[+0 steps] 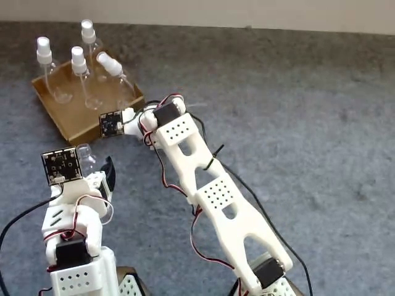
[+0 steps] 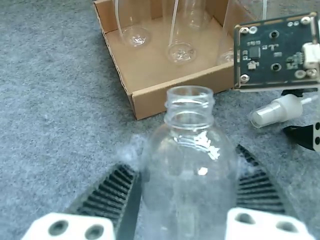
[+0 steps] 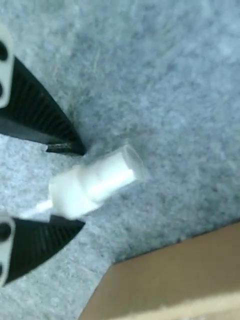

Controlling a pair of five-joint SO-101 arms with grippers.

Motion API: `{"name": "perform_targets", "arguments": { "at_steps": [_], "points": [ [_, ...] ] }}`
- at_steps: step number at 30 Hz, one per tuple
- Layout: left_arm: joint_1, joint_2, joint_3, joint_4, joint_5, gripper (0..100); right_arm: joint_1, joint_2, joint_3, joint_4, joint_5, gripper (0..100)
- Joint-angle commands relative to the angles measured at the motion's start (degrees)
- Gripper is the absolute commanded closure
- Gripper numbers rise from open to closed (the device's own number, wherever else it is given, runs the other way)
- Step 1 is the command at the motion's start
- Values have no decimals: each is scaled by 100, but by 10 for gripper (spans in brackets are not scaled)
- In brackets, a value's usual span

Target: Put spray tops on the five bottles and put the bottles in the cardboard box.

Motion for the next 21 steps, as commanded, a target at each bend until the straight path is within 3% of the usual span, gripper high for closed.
{"name": "perform_targets", "arguments": {
  "at_steps": [1,6,14,21],
  "points": [
    [-13,-66,-66,-167,53,859,-119,48,-321,198,18,908],
    [-13,-66,-57,-167,53,859,-48,-4,-330,207,18,995],
    [-13,-66,-57,-167,53,859,66,-910,-330,1112,9,994],
    [-13,-66,-48,-167,53,859,286,-1622,-330,1174,-79,994]
  ]
}}
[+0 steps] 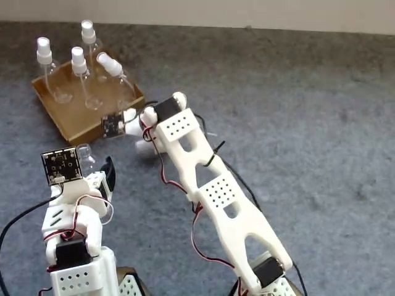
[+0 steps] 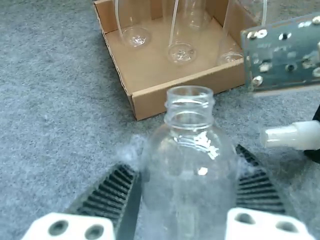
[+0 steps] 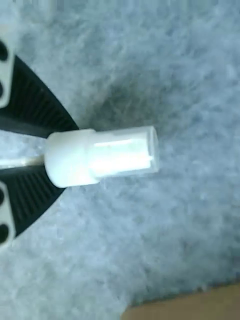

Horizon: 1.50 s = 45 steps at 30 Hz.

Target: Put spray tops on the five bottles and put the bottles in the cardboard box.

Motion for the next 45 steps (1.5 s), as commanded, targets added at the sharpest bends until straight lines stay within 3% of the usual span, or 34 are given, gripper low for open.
{"name": "perform_targets", "arguments": {
  "at_steps": [1,5,15,24,27,40,45],
  "points": [
    [-13,-66,-40,-167,53,859,303,-927,-453,110,-229,994],
    [-13,-66,-40,-167,53,859,497,-1490,-453,110,-888,994],
    [110,-66,-31,-167,44,859,664,-3064,-453,119,-1662,994],
    [119,-66,-31,-167,44,859,1367,-4233,-391,136,-1732,994],
    [171,-66,-31,-167,44,859,1587,-4558,-391,136,-2092,994],
    [171,-66,-31,-167,44,859,1622,-5798,-347,136,-2338,994],
    [171,-66,-31,-167,44,859,1622,-6484,673,127,-2541,994]
  ]
}}
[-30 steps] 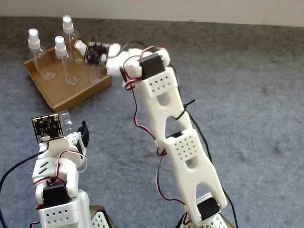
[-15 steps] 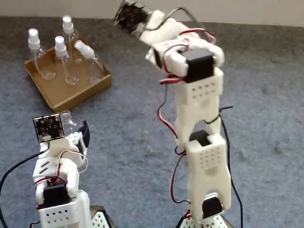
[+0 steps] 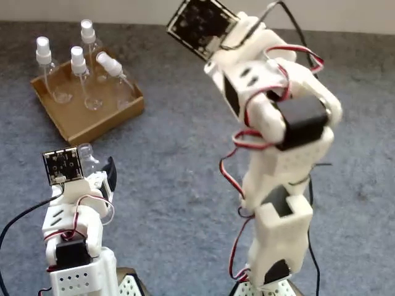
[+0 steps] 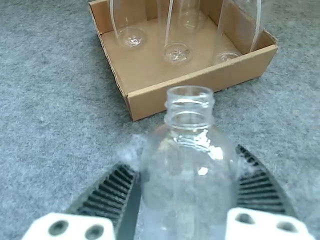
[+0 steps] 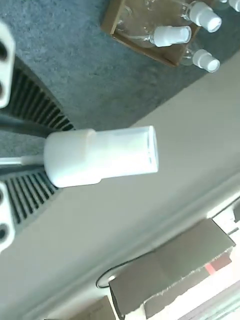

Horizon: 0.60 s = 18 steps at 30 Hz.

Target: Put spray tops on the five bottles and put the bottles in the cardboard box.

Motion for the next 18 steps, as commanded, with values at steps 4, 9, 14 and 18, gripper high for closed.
{"name": "perform_targets", "arguments": {
  "at_steps": [4,9,14,18],
  "points": [
    [75,-66,-31,-167,44,859,92,-1437,1763,84,-835,994],
    [75,-66,-31,-158,44,859,426,-2088,2765,75,-1178,994],
    [75,-66,-31,-158,44,859,1138,-2519,3723,75,-1679,994],
    [75,-66,-31,-158,44,859,1525,-2738,4637,75,-1767,994]
  ]
}}
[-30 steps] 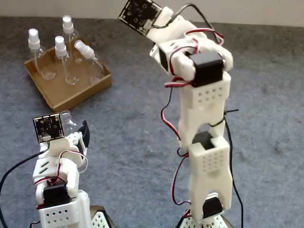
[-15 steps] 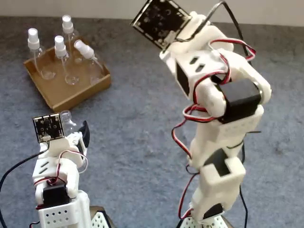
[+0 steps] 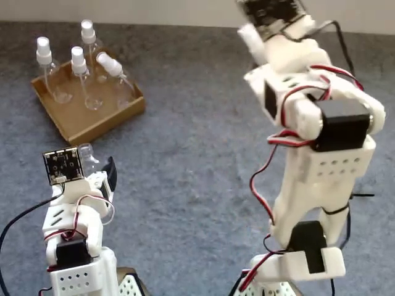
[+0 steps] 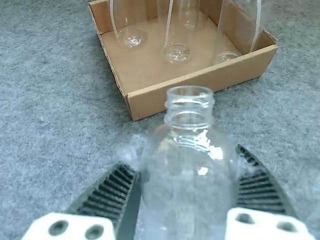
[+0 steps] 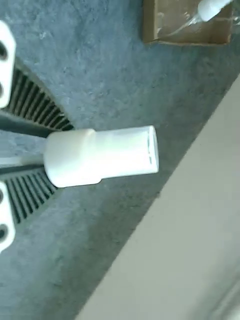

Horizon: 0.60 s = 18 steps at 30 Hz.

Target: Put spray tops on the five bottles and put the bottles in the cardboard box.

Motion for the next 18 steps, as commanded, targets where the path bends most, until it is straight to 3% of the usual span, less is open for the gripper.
{"name": "perform_targets", "arguments": {
  "at_steps": [1,10,18],
  "points": [
    [75,-66,-31,-158,44,859,462,-409,945,75,-149,994],
    [75,-66,-31,-141,44,859,558,-769,2651,66,-149,994],
    [84,-66,-31,-141,44,859,541,-1947,3855,57,-149,994]
  ]
}}
